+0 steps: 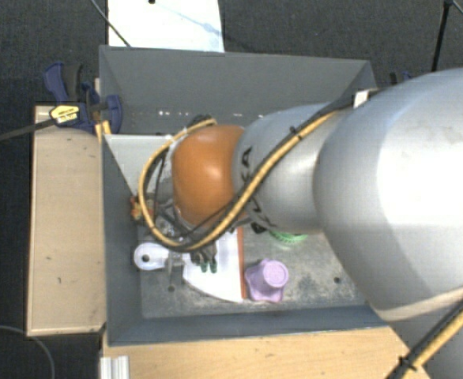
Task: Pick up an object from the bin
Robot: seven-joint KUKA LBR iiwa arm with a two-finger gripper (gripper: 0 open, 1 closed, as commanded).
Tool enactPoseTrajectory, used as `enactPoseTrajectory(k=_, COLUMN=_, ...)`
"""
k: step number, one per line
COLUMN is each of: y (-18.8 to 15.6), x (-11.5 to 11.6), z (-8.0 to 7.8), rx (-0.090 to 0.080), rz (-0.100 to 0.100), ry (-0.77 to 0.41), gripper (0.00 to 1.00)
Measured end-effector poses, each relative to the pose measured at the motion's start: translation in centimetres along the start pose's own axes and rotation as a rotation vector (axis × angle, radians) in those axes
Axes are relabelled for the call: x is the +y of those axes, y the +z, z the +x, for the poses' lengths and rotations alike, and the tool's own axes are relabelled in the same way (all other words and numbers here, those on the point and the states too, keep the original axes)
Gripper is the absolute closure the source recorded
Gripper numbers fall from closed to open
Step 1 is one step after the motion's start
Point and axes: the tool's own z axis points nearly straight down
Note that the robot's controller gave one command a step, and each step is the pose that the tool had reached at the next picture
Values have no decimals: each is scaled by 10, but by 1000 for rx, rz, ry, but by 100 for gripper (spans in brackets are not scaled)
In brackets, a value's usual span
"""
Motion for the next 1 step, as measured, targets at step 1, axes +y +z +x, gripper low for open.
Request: enactPoseTrajectory(k=1, y=-16, x=0, z=0, rx=2, rz=0, ry=1, gripper=100)
